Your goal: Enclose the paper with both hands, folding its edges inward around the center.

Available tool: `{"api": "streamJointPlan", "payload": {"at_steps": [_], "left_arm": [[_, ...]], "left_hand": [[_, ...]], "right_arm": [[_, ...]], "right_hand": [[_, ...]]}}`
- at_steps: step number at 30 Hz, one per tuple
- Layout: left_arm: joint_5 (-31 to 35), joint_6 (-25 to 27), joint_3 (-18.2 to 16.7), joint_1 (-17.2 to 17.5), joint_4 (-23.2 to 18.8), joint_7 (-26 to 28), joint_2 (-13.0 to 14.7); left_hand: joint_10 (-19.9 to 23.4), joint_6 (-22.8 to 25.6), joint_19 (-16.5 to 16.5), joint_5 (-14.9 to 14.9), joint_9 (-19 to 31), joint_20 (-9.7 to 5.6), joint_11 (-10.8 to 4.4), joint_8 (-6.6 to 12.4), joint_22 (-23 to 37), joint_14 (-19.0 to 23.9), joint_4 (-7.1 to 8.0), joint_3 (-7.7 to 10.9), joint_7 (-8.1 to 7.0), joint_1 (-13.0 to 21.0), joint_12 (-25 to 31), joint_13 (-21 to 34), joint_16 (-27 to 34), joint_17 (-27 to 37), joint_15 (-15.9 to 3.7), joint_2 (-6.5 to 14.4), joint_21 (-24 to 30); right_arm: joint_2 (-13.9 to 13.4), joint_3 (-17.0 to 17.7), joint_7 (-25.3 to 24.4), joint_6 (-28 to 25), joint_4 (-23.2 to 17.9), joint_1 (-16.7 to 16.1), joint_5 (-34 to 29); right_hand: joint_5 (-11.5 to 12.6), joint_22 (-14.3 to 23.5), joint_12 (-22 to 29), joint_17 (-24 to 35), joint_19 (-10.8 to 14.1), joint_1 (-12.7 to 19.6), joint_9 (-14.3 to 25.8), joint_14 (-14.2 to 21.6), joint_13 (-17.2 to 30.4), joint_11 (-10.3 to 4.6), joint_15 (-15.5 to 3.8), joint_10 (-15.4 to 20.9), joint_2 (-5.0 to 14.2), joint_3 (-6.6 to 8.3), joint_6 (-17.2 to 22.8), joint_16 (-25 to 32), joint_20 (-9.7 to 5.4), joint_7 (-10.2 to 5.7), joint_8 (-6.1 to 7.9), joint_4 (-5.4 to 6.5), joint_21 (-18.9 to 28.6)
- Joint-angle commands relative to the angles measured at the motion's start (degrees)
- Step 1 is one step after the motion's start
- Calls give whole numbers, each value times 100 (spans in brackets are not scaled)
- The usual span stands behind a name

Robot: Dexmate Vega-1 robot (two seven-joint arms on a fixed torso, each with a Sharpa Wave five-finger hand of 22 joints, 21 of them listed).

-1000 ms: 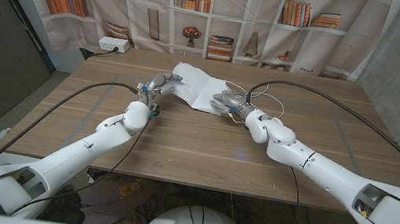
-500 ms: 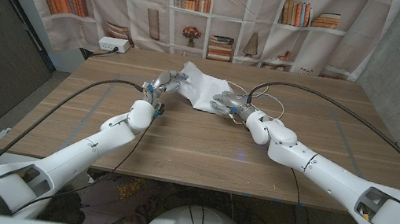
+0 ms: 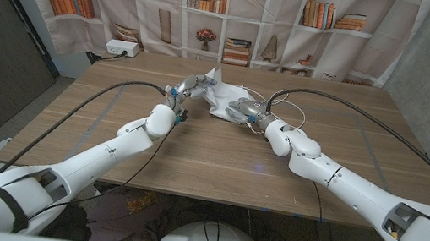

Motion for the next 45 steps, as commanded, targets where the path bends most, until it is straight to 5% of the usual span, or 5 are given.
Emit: {"api": "streamJointPlan", "payload": {"at_steps": [1, 27, 45], "left_arm": [[-24, -535, 166, -319, 534, -260, -301], [-423, -1249, 454, -982, 1986, -983, -954], [-718, -2170, 874, -2091, 4541, -1720, -1915]], "left_hand": [[-16, -2, 93, -16, 12, -791, 21, -5, 21, 33, -1, -17, 31, 61, -40, 28, -45, 10, -661, 22, 59], [-80, -134, 189, -18, 16, -802, 15, -68, 74, 37, 62, -120, 54, 141, -139, 69, -104, 4, -664, 32, 238], [-243, -356, 80, 5, 33, -749, 74, -172, 101, -105, 105, -179, 131, 206, -262, 111, -221, -18, -657, 50, 327]], "right_arm": [[1, 55, -71, 49, 26, -22, 44], [-54, 148, -142, 53, 6, -52, 135], [-266, 381, -154, -129, -134, -197, 323]], "right_hand": [[22, 15, 21, 18, 42, -40, 6, 37, 6, -4, -414, 45, 252, 19, 46, 30, -432, 10, 17, -38, -12], [22, 15, -1, 6, 54, -38, 6, 40, 6, 10, -417, -6, 247, 12, 28, 26, -436, 12, 3, -49, -25], [17, 14, -9, 0, 62, -54, 6, 23, 6, 21, -409, -26, 219, -15, 16, 19, -432, 2, -3, -49, -34]]}}
